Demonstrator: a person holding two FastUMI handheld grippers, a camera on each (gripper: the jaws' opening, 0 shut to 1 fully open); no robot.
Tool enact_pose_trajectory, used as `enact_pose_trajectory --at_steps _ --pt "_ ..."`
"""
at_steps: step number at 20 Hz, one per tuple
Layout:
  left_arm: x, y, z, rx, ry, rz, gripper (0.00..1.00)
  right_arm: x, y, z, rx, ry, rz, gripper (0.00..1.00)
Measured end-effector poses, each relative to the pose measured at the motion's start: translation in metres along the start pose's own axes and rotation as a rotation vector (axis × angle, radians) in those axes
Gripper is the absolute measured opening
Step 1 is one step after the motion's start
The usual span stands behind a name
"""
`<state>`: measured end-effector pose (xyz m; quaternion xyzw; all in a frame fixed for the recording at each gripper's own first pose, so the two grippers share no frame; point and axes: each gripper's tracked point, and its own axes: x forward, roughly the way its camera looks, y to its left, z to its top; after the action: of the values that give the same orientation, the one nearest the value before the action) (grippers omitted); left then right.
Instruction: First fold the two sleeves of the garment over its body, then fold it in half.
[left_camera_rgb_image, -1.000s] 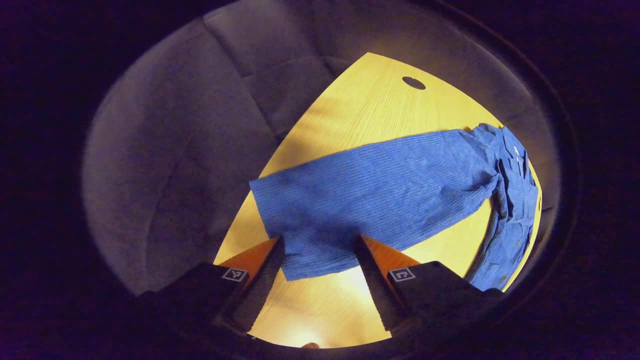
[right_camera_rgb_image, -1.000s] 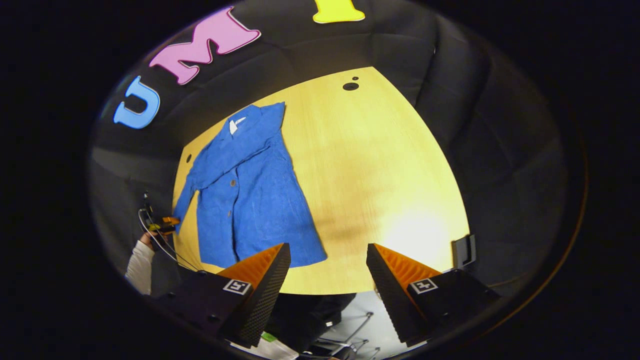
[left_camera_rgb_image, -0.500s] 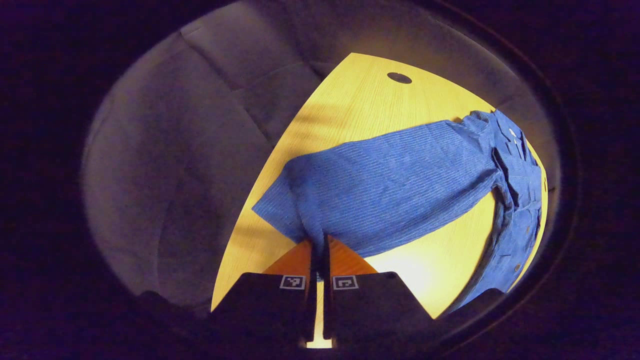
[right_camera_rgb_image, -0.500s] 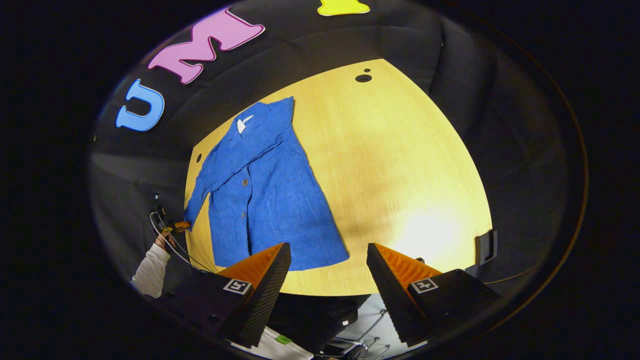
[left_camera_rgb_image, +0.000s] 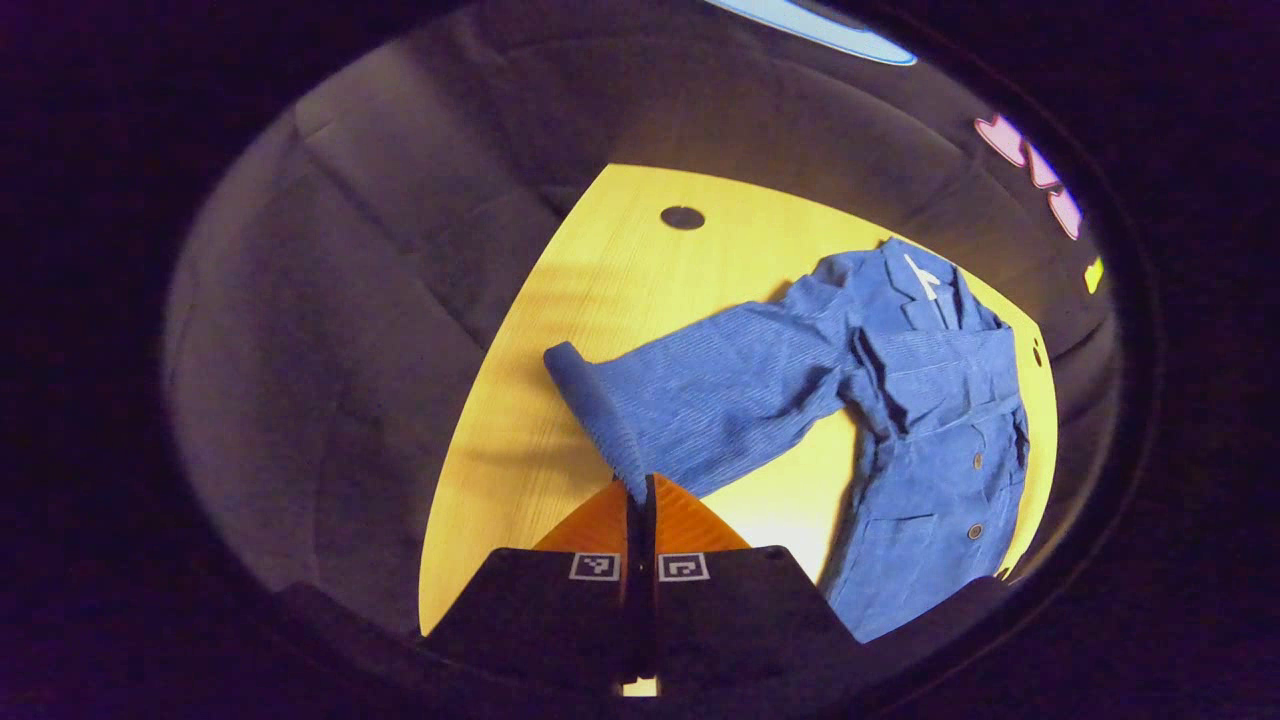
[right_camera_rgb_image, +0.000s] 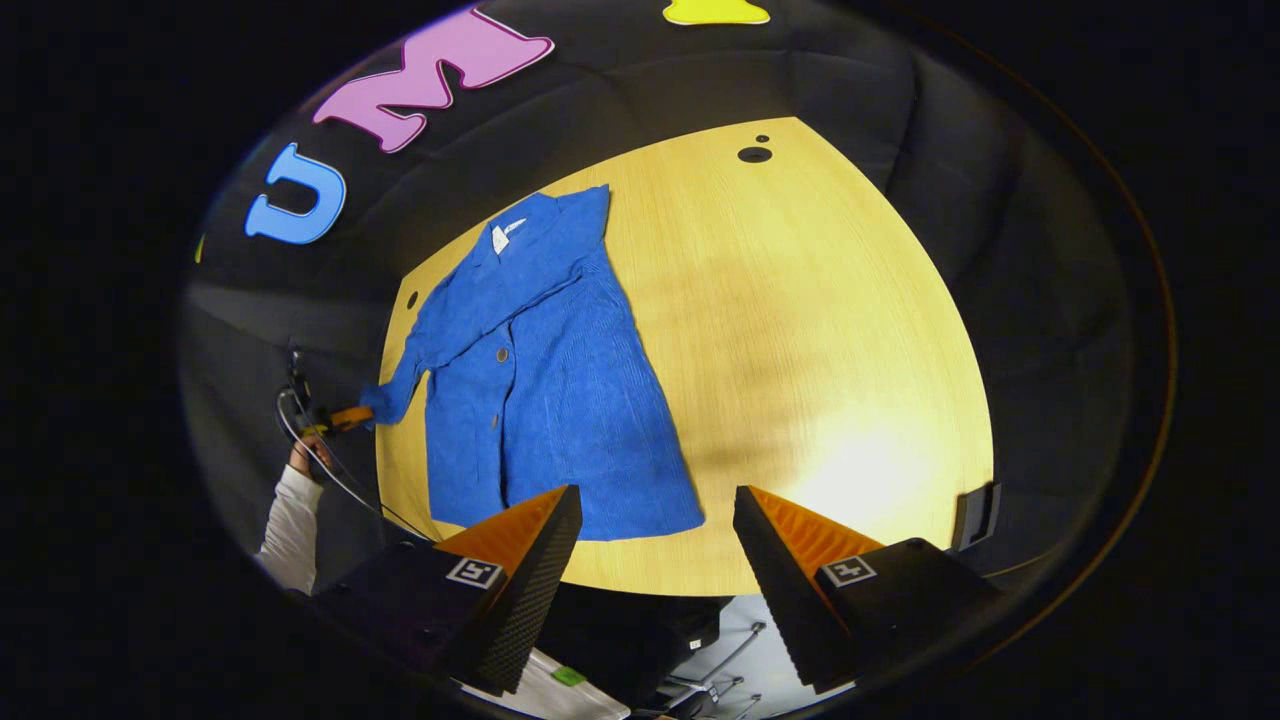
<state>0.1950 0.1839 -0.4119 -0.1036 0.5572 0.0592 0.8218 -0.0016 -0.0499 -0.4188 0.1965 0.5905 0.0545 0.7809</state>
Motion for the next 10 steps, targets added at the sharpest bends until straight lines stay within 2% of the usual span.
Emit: enact_pose_trajectory --at_steps 5,10 --pt "-0.061 -0.1 0.054 0.127 -0.134 -0.105 0.0 0.004 -0.008 0.02 0.009 -0.012 0.05 0.99" --pt "-0.088 -0.247 0.095 0.322 -0.19 -0.223 0.0 0.0 -0.029 0.019 0.005 -0.008 0.065 0.99"
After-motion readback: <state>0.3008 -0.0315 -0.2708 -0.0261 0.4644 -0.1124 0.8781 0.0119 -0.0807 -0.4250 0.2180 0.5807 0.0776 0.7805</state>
